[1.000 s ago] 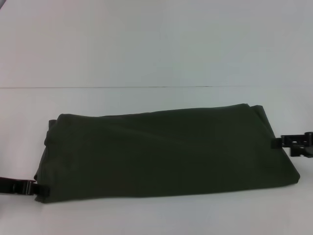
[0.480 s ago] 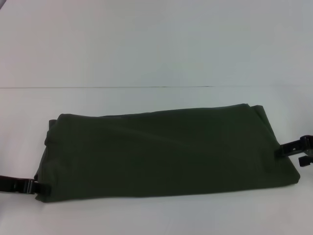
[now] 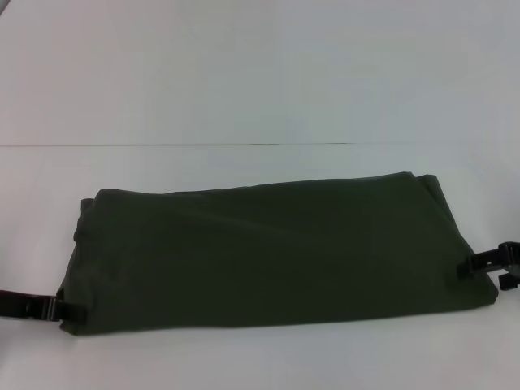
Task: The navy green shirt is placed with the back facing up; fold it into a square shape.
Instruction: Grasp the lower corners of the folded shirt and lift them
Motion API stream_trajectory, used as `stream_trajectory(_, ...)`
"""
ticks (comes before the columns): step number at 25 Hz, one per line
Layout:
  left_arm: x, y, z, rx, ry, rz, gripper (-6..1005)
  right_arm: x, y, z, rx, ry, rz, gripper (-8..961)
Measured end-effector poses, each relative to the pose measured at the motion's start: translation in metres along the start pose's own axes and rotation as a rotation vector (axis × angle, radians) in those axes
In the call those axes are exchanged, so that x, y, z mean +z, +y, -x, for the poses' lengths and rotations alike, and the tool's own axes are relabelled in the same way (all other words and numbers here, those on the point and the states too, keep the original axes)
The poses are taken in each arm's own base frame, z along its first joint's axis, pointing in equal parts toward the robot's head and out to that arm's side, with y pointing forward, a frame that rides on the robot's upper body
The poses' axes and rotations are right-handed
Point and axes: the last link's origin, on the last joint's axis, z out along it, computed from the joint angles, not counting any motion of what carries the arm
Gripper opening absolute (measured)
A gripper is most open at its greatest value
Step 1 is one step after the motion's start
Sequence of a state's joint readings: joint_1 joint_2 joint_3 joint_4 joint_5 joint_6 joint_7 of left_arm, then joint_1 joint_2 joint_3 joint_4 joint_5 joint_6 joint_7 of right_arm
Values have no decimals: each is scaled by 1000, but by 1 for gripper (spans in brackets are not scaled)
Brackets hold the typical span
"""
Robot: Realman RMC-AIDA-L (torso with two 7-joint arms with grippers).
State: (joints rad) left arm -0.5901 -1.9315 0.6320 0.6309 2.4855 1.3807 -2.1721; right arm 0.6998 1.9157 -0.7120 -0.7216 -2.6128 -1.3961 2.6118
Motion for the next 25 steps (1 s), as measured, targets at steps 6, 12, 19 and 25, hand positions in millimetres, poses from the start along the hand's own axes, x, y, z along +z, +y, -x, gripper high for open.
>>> stream_trajectory(6, 1, 1, -2, 3, 1, 2, 18, 9, -2, -4, 2, -1, -4, 915)
stream_trajectory(12, 1, 2, -2, 4, 2, 2, 18, 13, 3, -1, -13, -9, 2, 914)
stream_trajectory(19, 1, 2, -2, 4, 1, 3, 18, 17, 6, -1, -20, -13, 4, 914)
stream_trajectory(25, 1, 2, -2, 4, 1, 4, 18, 19, 7, -2, -26, -11, 8, 913)
